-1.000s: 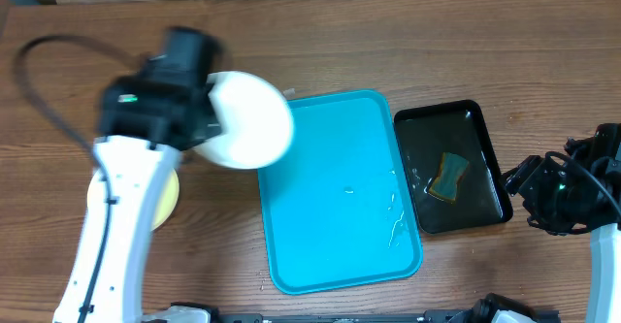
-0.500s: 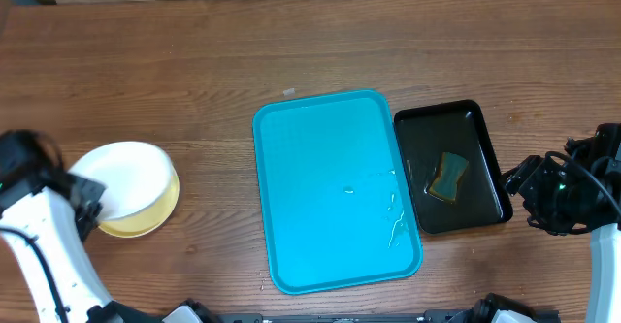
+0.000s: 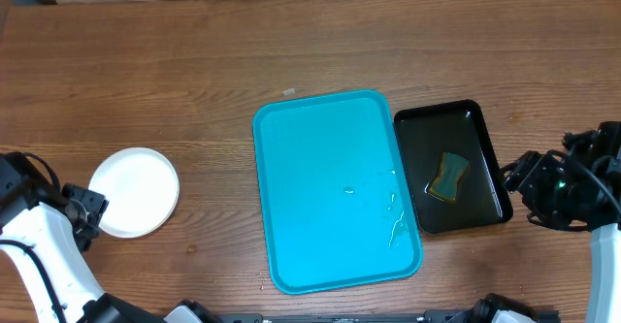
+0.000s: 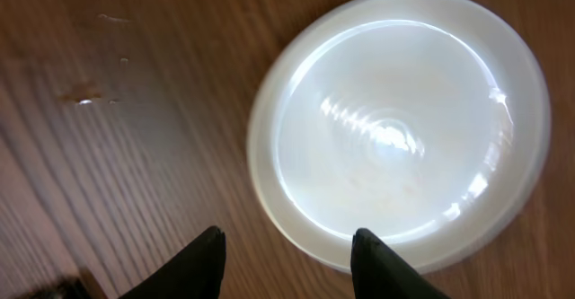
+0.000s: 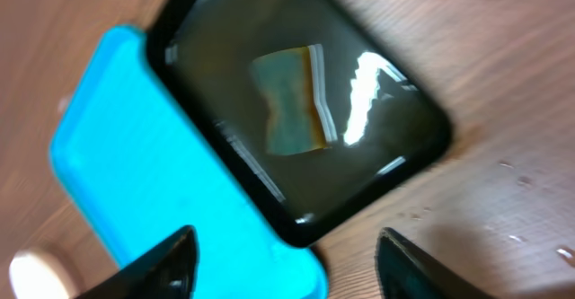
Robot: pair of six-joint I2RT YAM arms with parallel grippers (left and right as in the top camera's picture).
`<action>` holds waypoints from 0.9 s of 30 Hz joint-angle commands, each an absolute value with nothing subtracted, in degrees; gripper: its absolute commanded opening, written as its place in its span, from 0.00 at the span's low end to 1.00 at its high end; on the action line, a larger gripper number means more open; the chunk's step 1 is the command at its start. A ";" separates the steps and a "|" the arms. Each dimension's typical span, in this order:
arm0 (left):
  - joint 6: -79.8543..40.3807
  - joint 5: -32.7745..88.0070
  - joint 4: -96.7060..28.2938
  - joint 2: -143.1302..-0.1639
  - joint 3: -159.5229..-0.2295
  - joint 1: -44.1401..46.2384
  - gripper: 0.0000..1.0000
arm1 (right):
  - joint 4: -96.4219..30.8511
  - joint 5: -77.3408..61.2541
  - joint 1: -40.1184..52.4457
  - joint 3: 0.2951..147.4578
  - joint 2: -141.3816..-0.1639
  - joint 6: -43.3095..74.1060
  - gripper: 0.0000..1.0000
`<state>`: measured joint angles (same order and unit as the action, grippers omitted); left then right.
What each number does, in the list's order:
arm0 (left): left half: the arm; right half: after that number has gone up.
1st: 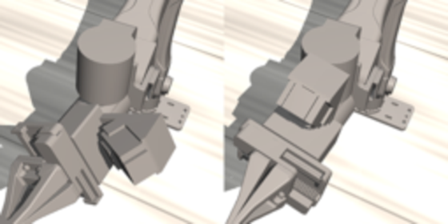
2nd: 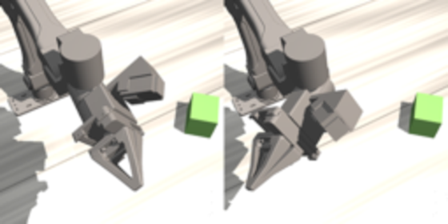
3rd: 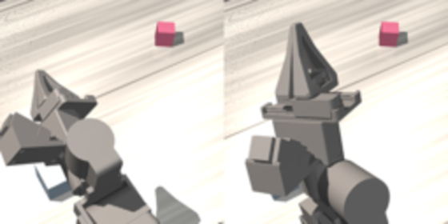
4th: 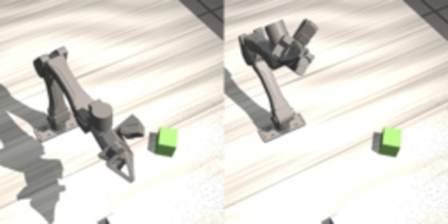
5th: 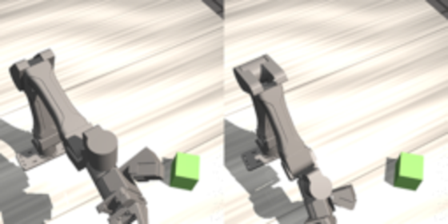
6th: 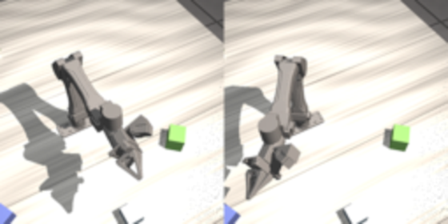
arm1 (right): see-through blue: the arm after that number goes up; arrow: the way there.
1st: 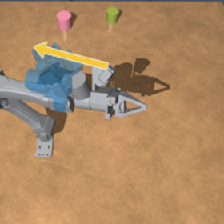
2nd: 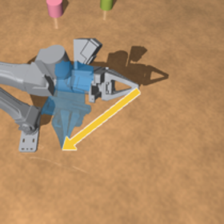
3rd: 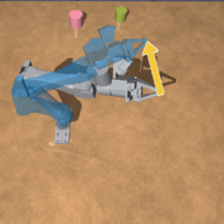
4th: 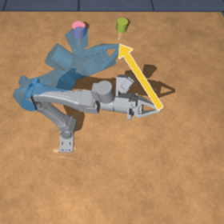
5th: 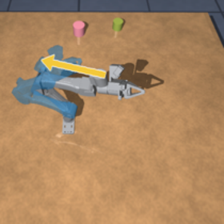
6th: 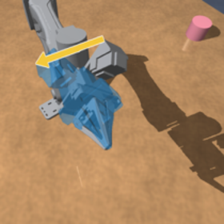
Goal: Clean dirty plates on tray and stack at the side
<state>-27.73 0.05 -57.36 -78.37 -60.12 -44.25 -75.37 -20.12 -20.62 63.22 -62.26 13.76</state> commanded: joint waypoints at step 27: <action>1.10 12.93 -77.82 -50.13 -86.08 11.66 1.00 | -62.08 -35.27 7.11 64.27 -44.10 4.54 1.00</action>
